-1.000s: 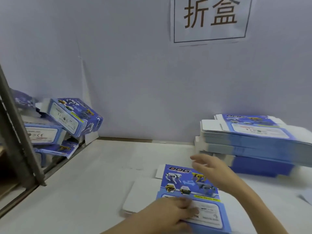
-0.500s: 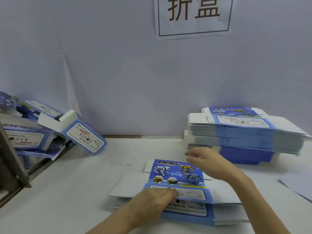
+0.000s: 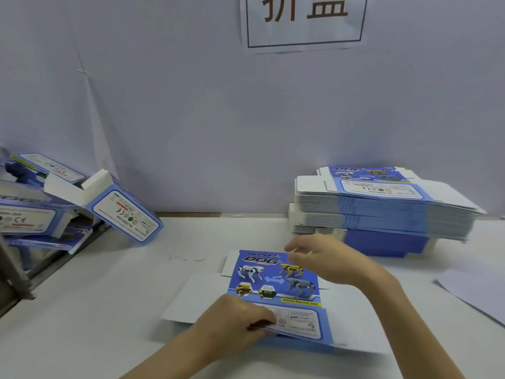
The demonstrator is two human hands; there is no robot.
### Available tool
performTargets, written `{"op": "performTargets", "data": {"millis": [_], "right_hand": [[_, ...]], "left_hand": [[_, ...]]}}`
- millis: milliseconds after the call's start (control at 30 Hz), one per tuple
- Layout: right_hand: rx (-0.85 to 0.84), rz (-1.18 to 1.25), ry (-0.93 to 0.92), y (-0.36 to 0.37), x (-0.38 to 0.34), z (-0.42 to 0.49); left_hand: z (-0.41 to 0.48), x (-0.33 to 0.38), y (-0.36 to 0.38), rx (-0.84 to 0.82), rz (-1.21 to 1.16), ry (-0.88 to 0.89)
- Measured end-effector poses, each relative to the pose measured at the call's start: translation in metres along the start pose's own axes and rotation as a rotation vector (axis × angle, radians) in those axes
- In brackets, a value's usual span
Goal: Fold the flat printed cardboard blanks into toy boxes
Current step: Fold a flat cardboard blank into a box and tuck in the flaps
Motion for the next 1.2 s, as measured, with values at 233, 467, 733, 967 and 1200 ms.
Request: {"op": "performTargets", "data": {"millis": [233, 467, 733, 967, 1200], "right_hand": [[0.96, 0.378, -0.362, -0.066, -0.024, -0.054], [0.913, 0.478, -0.176, -0.057, -0.025, -0.047], [0.671, 0.834, -0.193, -0.032, -0.028, -0.024], [0.734, 0.748, -0.091, -0.025, -0.028, -0.027], [0.568, 0.799, -0.158, -0.017, -0.032, -0.02]], "left_hand": [[0.01, -0.027, -0.093, 0.389, 0.187, -0.049], [0.01, -0.055, -0.133, 1.076, -0.385, -0.503], [0.035, -0.038, -0.115, 1.043, -0.544, -0.565], [0.045, -0.016, -0.108, 0.972, -0.413, -0.611], [0.049, -0.015, -0.098, 0.988, -0.463, -0.659]]}}
Point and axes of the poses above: each hand's wrist, its own z-axis towards the middle knuckle, its own y-axis out of the palm, x = y × z, the point moved 4 cm from there along z, towards the middle knuckle, and after that the axes turned 6 degrees about y, right-handed, at the moved point
